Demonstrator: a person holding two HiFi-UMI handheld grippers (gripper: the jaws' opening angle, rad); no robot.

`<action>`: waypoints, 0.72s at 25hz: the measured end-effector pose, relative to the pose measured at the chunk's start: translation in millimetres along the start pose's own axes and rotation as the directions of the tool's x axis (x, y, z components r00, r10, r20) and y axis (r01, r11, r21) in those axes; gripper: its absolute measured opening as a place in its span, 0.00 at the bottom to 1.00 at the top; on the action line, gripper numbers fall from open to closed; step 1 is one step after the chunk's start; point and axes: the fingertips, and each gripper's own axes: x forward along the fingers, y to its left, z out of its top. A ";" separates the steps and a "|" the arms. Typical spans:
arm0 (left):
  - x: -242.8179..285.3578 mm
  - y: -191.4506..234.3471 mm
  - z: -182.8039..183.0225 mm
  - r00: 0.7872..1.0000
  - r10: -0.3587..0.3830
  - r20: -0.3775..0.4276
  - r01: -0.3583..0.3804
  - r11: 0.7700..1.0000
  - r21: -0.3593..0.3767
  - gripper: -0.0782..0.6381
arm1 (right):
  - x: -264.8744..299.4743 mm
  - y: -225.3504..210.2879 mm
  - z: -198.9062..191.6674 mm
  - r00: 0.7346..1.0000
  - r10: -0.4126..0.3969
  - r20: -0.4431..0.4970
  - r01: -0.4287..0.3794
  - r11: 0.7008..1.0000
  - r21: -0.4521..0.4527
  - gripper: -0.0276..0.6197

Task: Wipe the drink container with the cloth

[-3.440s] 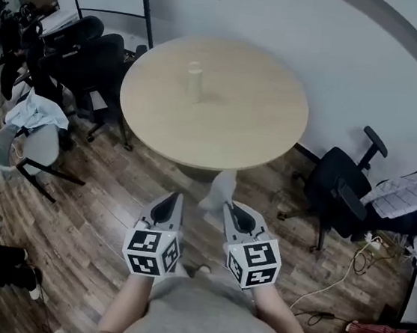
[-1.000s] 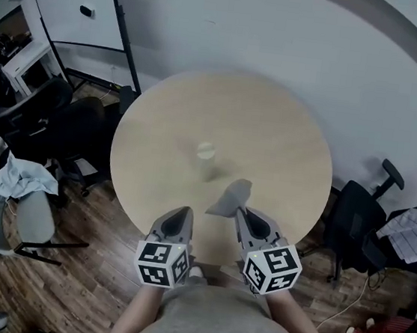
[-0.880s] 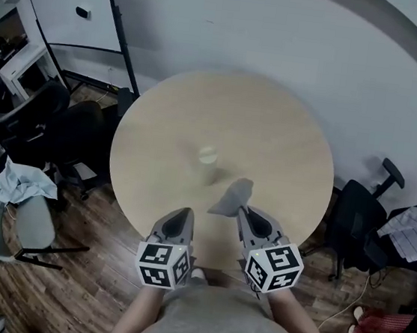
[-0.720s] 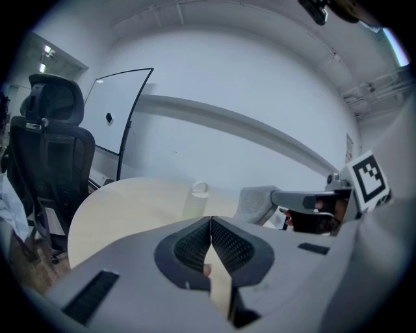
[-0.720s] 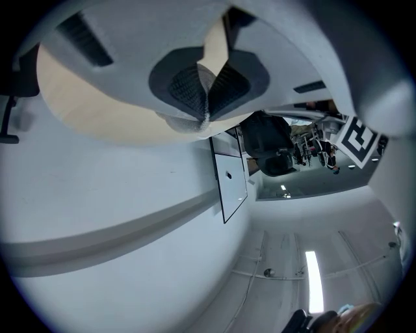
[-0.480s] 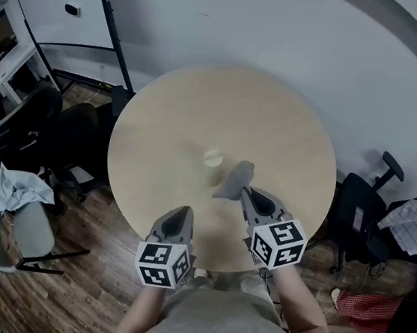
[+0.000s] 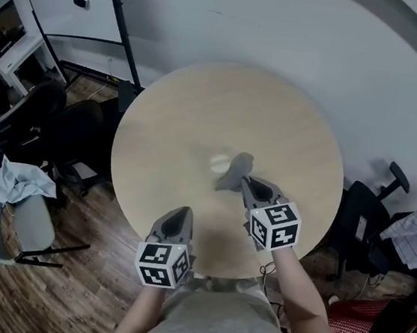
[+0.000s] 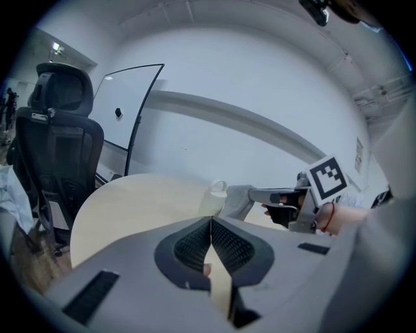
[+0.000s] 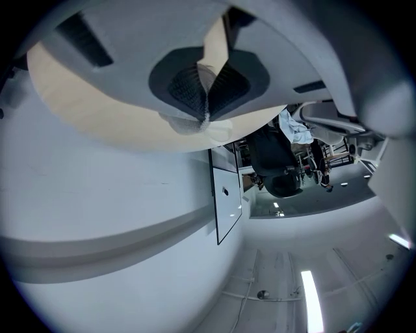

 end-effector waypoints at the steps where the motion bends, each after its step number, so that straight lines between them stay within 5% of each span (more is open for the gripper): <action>1: 2.3 0.2 -0.7 1.000 0.004 -0.002 -0.004 1.000 -0.003 0.11 | 2.7 -2.0 -0.8 1.000 0.007 -0.004 -0.007 1.000 -0.003 0.05; 18: 27.1 -2.5 -9.3 0.999 0.037 -0.022 -0.038 0.999 -0.026 0.11 | 64.6 -10.0 -47.8 0.984 0.097 -0.151 -0.104 0.994 -0.041 0.05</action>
